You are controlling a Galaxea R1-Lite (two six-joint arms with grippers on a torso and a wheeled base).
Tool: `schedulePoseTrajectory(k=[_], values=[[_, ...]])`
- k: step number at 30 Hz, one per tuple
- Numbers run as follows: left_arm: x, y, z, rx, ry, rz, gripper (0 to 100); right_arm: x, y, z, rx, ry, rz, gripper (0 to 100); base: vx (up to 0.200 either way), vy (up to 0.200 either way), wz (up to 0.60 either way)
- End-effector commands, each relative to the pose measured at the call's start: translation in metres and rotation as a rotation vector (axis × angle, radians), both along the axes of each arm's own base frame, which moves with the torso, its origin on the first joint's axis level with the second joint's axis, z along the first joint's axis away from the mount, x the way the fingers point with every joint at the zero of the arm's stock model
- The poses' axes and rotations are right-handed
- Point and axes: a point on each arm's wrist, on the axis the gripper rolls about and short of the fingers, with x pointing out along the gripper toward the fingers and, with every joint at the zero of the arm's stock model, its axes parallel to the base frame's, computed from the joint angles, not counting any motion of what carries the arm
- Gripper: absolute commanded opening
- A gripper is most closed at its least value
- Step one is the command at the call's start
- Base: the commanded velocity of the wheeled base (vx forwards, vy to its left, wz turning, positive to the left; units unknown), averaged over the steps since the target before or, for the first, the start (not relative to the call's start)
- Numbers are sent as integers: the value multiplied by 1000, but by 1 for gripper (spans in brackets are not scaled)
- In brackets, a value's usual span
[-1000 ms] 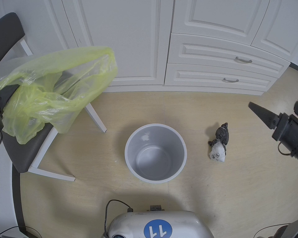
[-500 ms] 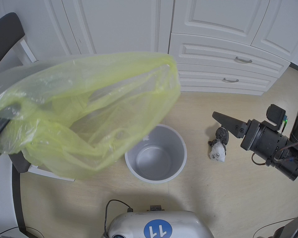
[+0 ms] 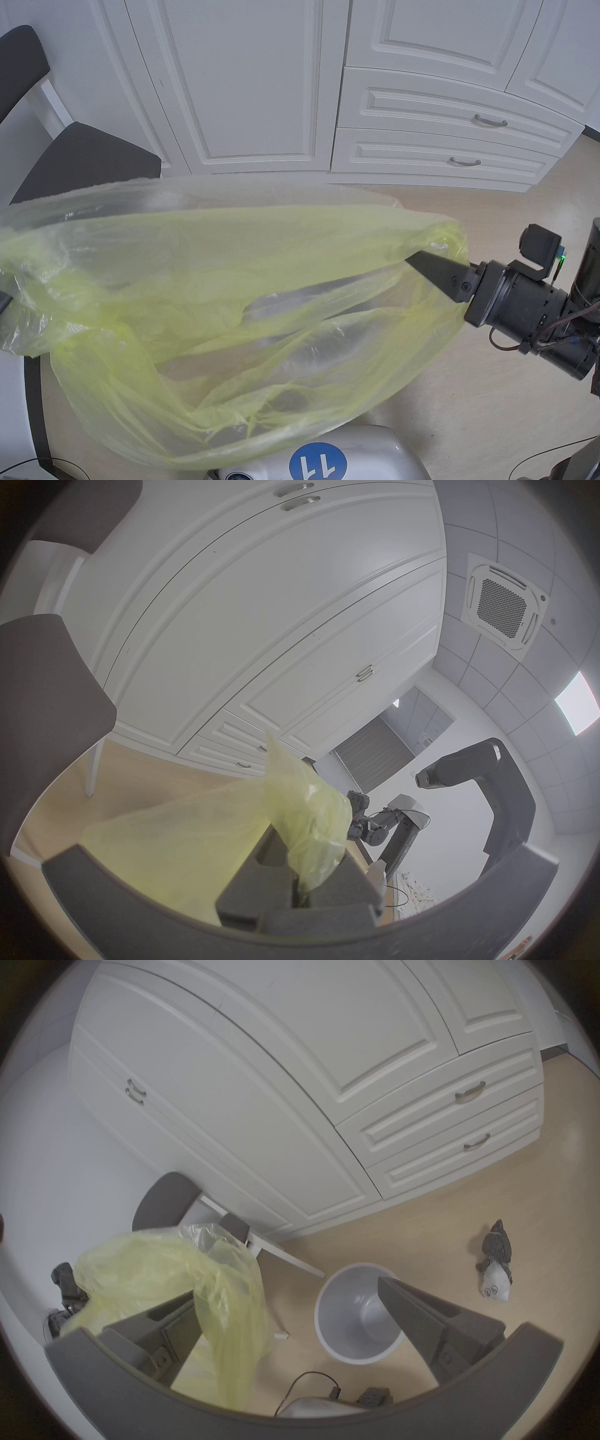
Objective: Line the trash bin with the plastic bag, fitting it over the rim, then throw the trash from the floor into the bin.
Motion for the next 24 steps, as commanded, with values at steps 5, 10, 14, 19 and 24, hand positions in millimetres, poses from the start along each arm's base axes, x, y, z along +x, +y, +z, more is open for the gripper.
schedulePoseTrajectory(k=[5, 10, 14, 19, 24], values=[[0, 0, 0, -4, 1, -3, 0, 5, 10, -28, -100, 92, 28, 100, 0, 0, 0], [3, -2, 1, -3, 9, -5, 0, 12, 21, -48, -150, 147, 41, 100, 0, 0, 0], [3, -2, 1, -4, 11, -9, 0, 18, 28, -64, -197, 192, 46, 100, 0, 0, 0], [3, -2, 4, -10, 3, -11, 0, 21, 34, -77, -230, 224, 52, 100, 0, 0, 0], [3, -3, 3, -7, 6, -24, 0, 18, 30, -66, -187, 188, 53, 100, 0, 0, 0]])
